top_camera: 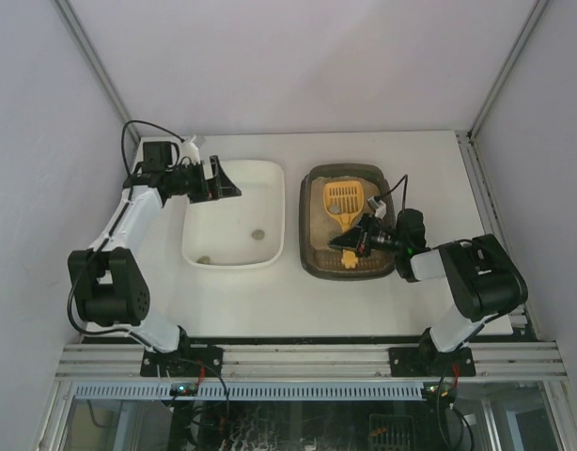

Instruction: Clean the litter box

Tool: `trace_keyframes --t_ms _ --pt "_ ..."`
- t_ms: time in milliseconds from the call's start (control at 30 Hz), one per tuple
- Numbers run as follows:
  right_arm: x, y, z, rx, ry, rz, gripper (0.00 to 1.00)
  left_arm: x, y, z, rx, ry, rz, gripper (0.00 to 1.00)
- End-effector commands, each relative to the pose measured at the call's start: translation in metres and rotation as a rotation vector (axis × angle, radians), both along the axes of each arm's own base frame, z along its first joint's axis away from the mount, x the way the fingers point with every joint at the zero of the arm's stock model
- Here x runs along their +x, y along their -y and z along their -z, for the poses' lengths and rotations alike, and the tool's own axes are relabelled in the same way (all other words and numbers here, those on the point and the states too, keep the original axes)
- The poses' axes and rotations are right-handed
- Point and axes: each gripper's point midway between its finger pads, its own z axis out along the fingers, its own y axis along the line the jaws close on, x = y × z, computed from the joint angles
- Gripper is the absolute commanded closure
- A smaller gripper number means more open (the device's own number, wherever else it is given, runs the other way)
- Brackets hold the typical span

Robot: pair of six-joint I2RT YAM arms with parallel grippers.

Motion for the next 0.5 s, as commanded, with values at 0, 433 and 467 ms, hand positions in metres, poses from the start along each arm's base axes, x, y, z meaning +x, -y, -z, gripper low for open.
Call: trace_keyframes --t_ms 0,433,467 --pt "-0.005 -0.034 -0.019 -0.073 0.118 -0.119 1.00 -0.005 -0.022 -0.021 0.072 0.083 -0.044 0.00" --pt "0.015 -0.084 -0.042 -1.138 0.324 -0.252 1.00 0.006 -0.123 -0.100 0.456 0.227 -0.545 0.00" --pt "0.016 -0.083 -0.047 -1.251 0.335 -0.257 1.00 0.006 -0.130 -0.103 0.466 0.230 -0.585 0.00"
